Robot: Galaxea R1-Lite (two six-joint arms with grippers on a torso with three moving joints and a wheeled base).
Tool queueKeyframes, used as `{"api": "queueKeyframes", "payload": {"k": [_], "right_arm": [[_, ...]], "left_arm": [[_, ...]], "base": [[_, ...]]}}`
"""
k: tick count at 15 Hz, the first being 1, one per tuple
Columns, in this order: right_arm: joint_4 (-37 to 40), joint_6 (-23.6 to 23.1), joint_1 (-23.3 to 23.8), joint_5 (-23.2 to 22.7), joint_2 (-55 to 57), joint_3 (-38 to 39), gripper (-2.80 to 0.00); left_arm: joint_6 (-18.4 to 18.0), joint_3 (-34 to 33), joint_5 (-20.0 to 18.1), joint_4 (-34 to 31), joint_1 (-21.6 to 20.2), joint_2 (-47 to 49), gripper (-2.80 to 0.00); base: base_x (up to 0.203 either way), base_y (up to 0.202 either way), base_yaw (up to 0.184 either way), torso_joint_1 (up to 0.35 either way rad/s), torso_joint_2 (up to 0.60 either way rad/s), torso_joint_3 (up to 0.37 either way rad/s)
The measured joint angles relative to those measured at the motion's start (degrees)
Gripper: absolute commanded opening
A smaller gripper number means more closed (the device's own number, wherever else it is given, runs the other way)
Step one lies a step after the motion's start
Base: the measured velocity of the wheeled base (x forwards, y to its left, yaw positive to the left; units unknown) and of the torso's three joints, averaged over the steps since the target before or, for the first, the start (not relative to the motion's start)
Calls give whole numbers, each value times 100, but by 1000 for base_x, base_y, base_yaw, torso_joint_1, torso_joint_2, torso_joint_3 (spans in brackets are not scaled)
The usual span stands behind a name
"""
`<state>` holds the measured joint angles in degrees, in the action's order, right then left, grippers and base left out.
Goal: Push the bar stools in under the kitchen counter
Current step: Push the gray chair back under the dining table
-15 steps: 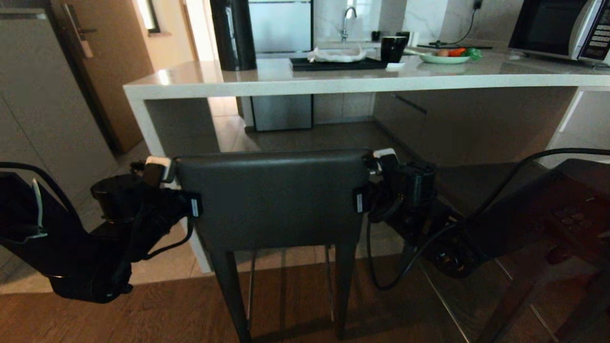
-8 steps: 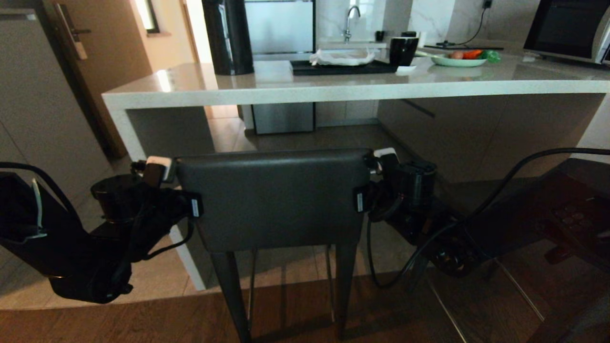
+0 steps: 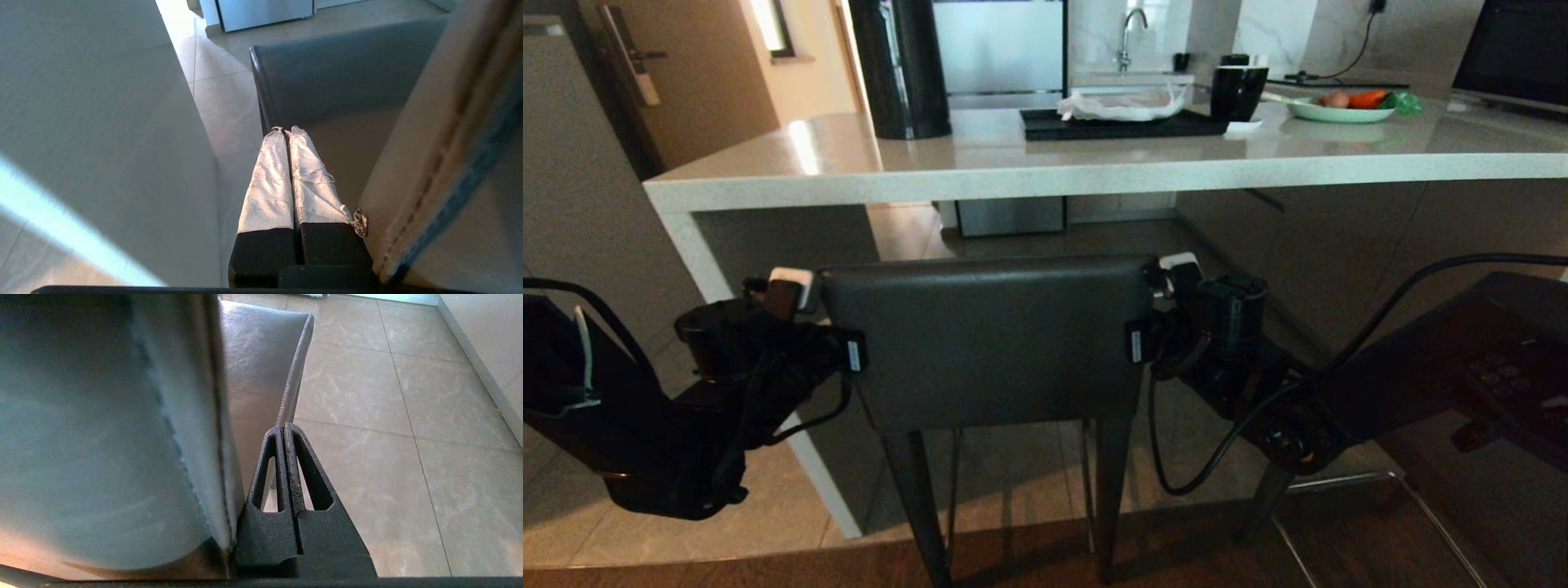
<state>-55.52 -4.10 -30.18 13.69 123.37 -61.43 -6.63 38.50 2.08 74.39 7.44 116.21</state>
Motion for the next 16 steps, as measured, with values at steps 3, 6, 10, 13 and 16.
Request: {"api": "queueKeyframes", "payload": {"k": [3, 6, 10, 13, 16], "right_arm": [[-2, 1, -2, 1, 4, 2, -280], [-5, 6, -11, 3, 6, 7, -280], [1, 9, -72, 23, 0, 49, -280], [1, 9, -122, 32, -16, 51, -280], [4, 11, -140, 30, -27, 51, -280]], "left_arm": [[0, -2, -10, 2, -5, 7, -280], [0, -20, -19, 4, -2, -2, -280], [-8, -198, -37, -14, 24, -63, -280], [11, -250, -46, -40, 22, -105, -280], [88, -262, -48, -27, -16, -133, -280]], "base": [[193, 0, 1, 0, 7, 0], [188, 0, 1, -3, -1, 5], [51, 0, 0, 5, 2, 1], [0, 0, 0, 0, 0, 0], [0, 0, 0, 0, 0, 0]]}}
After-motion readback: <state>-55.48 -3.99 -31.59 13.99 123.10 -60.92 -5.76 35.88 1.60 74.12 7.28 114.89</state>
